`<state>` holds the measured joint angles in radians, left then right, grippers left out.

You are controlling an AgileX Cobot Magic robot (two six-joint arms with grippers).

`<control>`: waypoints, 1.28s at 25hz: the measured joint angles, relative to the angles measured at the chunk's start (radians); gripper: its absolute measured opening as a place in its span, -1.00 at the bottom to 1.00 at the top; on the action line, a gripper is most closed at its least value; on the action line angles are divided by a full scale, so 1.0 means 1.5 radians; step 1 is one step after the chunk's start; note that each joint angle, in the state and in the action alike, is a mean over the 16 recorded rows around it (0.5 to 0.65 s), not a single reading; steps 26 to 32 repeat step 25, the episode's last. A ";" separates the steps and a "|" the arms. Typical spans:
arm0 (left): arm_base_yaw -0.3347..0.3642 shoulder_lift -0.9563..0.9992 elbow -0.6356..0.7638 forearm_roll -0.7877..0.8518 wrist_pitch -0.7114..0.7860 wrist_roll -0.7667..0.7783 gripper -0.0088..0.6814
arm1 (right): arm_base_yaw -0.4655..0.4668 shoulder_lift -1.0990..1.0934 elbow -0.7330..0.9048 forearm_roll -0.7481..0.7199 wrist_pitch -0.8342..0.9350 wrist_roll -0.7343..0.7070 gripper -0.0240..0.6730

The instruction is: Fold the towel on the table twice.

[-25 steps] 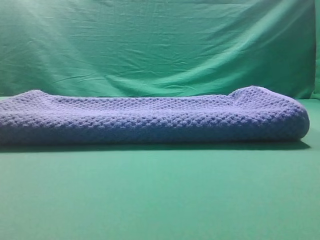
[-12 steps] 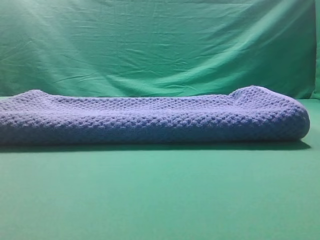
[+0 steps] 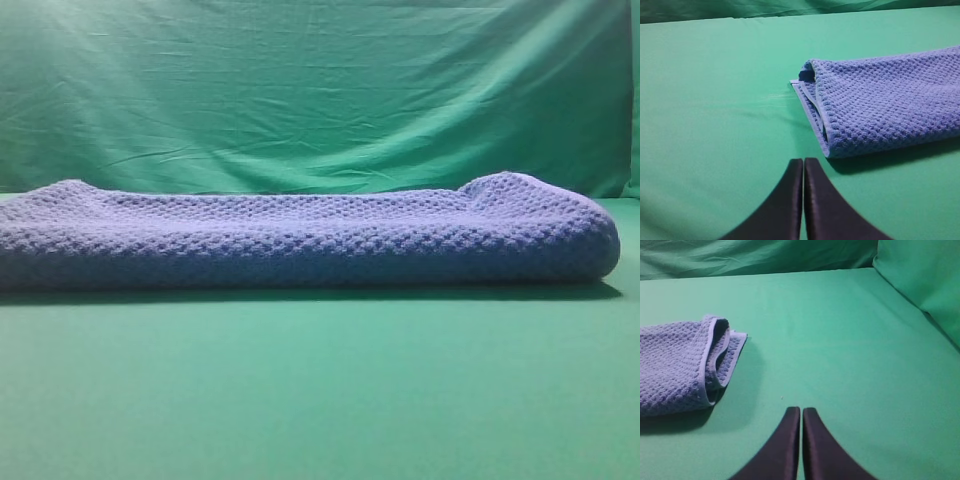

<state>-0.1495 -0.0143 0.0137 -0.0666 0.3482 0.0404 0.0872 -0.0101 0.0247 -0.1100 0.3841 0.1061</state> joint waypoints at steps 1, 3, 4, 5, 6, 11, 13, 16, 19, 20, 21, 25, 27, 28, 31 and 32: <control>0.002 0.000 0.000 0.000 0.000 0.000 -0.97 | 0.000 0.000 0.000 0.000 0.000 0.000 -0.93; 0.005 0.000 0.000 0.000 0.000 0.000 -0.97 | 0.000 0.000 0.000 0.000 0.000 0.001 -0.93; 0.007 0.000 0.000 0.000 0.000 0.000 -0.97 | 0.000 0.000 0.000 0.000 0.000 0.001 -0.93; 0.009 0.000 0.000 0.000 0.000 0.000 -0.97 | 0.000 0.000 0.000 0.000 0.000 0.001 -0.93; 0.010 0.000 0.000 0.000 0.000 0.000 -0.97 | 0.000 0.000 0.000 0.000 0.000 0.001 -0.93; 0.019 0.000 0.000 0.000 0.000 0.000 -0.97 | 0.000 0.000 0.000 0.000 0.000 0.002 -0.93; 0.022 0.000 0.000 0.000 0.000 0.000 -0.97 | 0.000 0.000 0.000 0.001 0.000 0.002 -0.93; 0.024 0.000 0.000 0.000 0.000 0.000 -0.97 | 0.000 0.000 0.000 0.001 0.000 0.003 -0.93; 0.024 0.000 0.000 0.000 0.000 0.000 -0.97 | 0.000 0.000 0.000 0.001 0.000 0.003 -0.93; 0.024 0.000 0.000 0.000 0.000 0.000 -0.97 | 0.000 0.000 0.000 0.001 0.000 0.003 -0.93; 0.024 0.000 0.000 0.000 0.000 0.000 -0.97 | 0.000 0.000 0.000 0.001 0.000 0.003 -0.93; 0.024 0.000 0.000 0.000 0.000 0.000 -0.97 | 0.000 0.000 0.000 0.001 0.000 0.003 -0.93; 0.024 0.000 0.000 0.000 0.000 0.000 -0.97 | 0.000 0.000 0.000 0.001 0.000 0.003 -0.93; 0.024 0.000 0.000 0.000 0.000 0.000 -0.97 | 0.000 0.000 0.000 0.001 0.000 0.003 -0.93; 0.024 0.000 0.000 0.000 0.000 0.000 -0.97 | 0.000 0.000 0.000 0.001 0.000 0.003 -0.93; 0.024 0.000 0.000 0.000 0.000 0.000 -0.97 | 0.000 0.000 0.000 0.001 0.000 0.003 -0.93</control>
